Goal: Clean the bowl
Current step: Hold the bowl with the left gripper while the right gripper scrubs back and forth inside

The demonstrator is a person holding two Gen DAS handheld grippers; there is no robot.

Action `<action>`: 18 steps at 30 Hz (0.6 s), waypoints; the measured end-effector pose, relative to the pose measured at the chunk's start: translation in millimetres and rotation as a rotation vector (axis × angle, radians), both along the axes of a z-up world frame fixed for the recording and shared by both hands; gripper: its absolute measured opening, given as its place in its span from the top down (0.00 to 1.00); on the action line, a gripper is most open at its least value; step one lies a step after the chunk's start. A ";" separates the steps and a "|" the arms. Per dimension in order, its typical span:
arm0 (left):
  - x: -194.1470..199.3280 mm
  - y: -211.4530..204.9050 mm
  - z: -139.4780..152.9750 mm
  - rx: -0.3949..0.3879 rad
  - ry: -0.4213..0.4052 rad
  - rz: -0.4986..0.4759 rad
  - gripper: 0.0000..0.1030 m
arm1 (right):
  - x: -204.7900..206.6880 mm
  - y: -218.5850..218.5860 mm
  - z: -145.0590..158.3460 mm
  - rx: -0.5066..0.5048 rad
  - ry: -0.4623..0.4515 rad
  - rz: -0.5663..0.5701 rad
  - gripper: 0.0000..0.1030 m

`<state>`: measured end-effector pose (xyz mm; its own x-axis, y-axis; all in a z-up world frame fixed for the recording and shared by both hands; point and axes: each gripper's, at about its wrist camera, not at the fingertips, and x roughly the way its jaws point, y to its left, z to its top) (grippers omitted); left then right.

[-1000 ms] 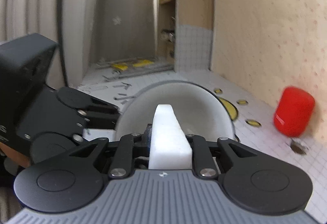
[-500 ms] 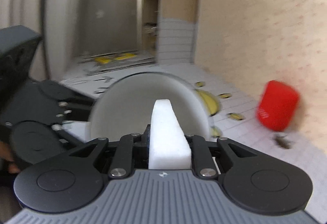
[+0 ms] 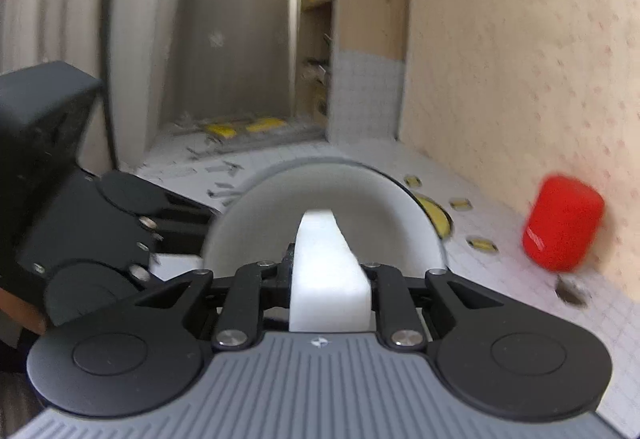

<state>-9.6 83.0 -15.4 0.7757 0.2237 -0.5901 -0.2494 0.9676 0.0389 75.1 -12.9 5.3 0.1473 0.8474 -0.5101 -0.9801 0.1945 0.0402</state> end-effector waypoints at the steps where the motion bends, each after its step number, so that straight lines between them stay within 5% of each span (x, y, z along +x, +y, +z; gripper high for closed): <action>1: 0.4 0.9 0.3 -0.009 0.002 0.002 0.49 | 2.8 -0.8 -0.7 -0.004 -0.006 -0.027 0.80; 9: 0.1 0.2 -0.3 -0.012 -0.006 0.011 0.49 | -5.8 -0.6 5.3 0.131 -0.040 -0.018 0.79; 18: 6.0 -1.5 -0.6 -0.027 -0.007 0.023 0.49 | -7.9 7.9 5.7 0.059 -0.007 0.037 0.79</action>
